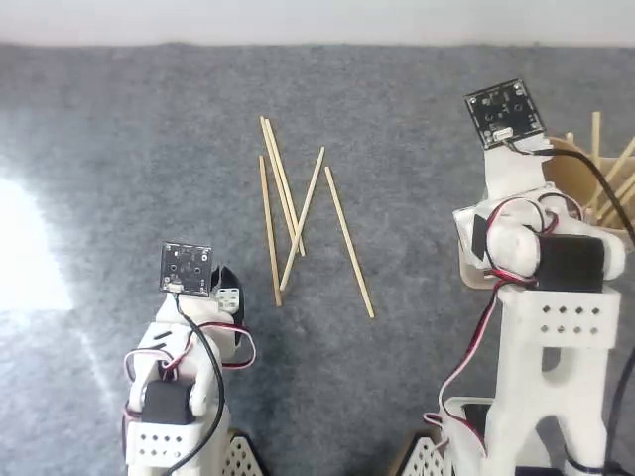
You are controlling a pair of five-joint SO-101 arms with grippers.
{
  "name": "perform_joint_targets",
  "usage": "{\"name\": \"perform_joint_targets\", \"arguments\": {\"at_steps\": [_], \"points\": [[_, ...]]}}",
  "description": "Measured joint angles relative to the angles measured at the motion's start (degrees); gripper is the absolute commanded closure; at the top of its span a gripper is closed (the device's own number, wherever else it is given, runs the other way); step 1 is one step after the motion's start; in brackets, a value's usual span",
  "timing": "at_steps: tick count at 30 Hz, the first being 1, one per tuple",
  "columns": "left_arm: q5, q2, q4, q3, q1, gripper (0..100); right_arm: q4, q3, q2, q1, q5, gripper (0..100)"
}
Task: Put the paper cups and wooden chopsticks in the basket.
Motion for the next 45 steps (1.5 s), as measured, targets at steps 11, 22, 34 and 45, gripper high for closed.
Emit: {"name": "perform_joint_targets", "arguments": {"at_steps": [11,22,34,45], "points": [[0.0,0.0,0.0,0.0,0.0,98,-1.6,0.0,0.2,4.8,2.2,88.1],[0.0,0.0,0.0,0.0,0.0,98,-8.9,4.3,2.9,4.7,2.4,88.2],[0.0,0.0,0.0,0.0,0.0,98,-8.7,4.7,2.5,1.8,2.4,96.9],[0.0,0.0,0.0,0.0,0.0,98,-7.5,5.5,2.5,0.9,3.4,96.8]]}}
